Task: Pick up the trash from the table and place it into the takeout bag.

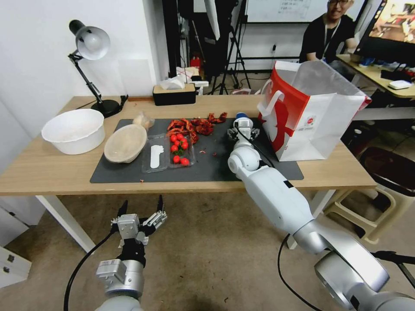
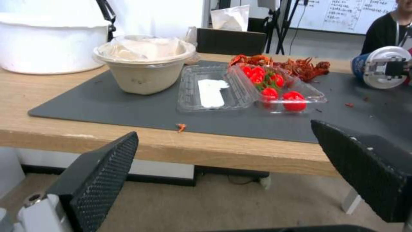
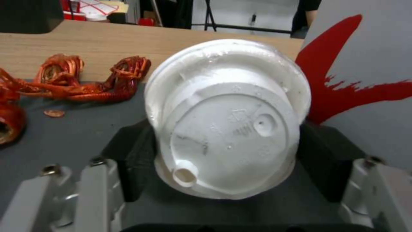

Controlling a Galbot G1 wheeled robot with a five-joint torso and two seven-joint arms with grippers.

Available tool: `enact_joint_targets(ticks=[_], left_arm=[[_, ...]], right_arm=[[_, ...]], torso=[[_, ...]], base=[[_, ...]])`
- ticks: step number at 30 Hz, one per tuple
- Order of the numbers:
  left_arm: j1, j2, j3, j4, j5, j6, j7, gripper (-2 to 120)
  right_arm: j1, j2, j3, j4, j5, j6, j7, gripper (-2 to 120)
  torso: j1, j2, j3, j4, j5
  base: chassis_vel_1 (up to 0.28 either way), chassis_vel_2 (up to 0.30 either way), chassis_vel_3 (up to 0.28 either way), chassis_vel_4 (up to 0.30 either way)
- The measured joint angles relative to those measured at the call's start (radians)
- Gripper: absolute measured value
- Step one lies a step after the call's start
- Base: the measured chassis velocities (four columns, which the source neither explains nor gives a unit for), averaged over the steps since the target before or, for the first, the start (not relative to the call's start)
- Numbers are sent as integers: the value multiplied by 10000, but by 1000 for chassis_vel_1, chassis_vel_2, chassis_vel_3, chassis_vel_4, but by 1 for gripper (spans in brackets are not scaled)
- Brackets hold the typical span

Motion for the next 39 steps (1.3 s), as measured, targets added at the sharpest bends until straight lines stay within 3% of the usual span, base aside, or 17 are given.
enact_joint_targets(ticks=[7,10,15,17,23,25,30,39], left_arm=[[12,8,11,-5,18,-8,0,100],[13,-12,47,-14,54,-7,-4,100],[6,-28,77,-13,104,-4,-17,100],[29,-31,83,-13,149,-9,-39,100],[58,-29,88,7,190,-46,-58,100],[75,-25,90,-30,219,-63,-67,100],[96,-32,92,-75,249,-76,-86,100],[107,-21,115,-56,232,-138,-85,100]], right_arm=[[-424,-663,-108,1197,-272,237,-318,61],[-815,-1362,-97,2838,-279,75,-390,61],[-1076,-1844,78,4124,-158,-1,-519,61],[-1332,-2213,354,5423,490,-473,-496,61],[-1542,-2522,578,6564,1072,-755,-463,61],[-1716,-2864,1068,7482,1065,-383,-775,61],[-1758,-3313,1922,8089,827,-92,-657,61],[-1484,-4403,2997,8128,1416,-696,400,61]], torso=[[0,0,0,0,2],[0,0,0,-2,2],[0,0,-1,0,0],[0,0,0,-3,2],[-1,0,-1,0,1],[-1,0,-1,0,1],[0,0,-1,-1,2],[-1,-2,0,-3,3]], base=[[0,0,0,0],[0,0,0,0],[0,0,0,0],[0,0,0,0],[0,0,0,0],[0,0,0,0],[0,0,0,0],[0,0,0,0]])
